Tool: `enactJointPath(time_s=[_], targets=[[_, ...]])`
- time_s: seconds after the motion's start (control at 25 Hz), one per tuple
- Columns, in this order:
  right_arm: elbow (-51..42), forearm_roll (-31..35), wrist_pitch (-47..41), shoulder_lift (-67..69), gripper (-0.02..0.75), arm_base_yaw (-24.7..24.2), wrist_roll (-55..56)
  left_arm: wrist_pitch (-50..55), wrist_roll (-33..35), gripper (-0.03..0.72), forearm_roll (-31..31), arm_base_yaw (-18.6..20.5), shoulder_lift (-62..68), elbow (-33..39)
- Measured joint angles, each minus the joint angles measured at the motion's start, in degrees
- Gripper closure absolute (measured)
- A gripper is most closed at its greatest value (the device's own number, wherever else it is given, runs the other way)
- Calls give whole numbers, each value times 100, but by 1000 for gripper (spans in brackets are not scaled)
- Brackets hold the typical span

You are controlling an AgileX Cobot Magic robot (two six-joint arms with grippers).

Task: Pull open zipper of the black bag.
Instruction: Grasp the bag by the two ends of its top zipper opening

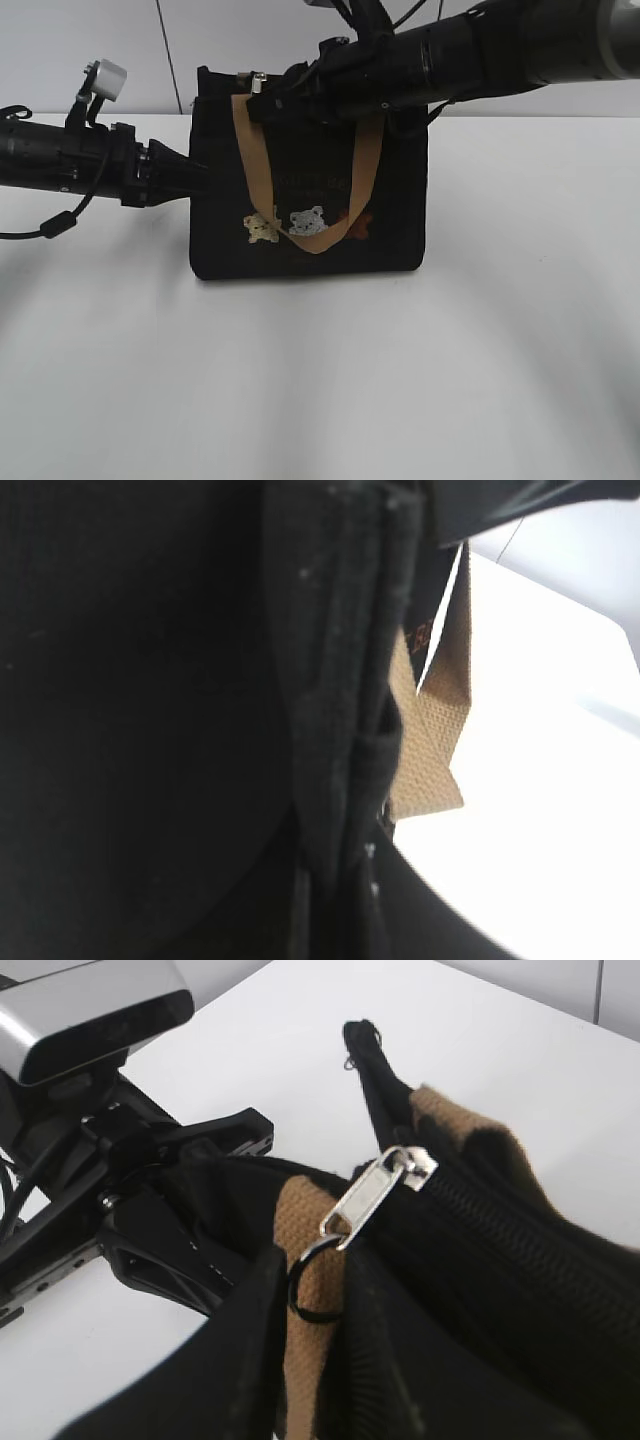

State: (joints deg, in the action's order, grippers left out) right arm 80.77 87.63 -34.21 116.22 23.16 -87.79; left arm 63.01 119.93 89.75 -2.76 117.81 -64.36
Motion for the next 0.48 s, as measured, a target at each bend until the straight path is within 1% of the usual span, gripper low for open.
enactJointPath(time_s=[0.24,0.4,0.48], targets=[[0,-212,131,-36,598,0,155,0,0,661,0,0,0,0],[0,-236,193,-43,678,0,217,-6,0,661,0,0,0,0],[0,-247,237,-47,699,0,221,-12,-5,661,-5,5,0,0]])
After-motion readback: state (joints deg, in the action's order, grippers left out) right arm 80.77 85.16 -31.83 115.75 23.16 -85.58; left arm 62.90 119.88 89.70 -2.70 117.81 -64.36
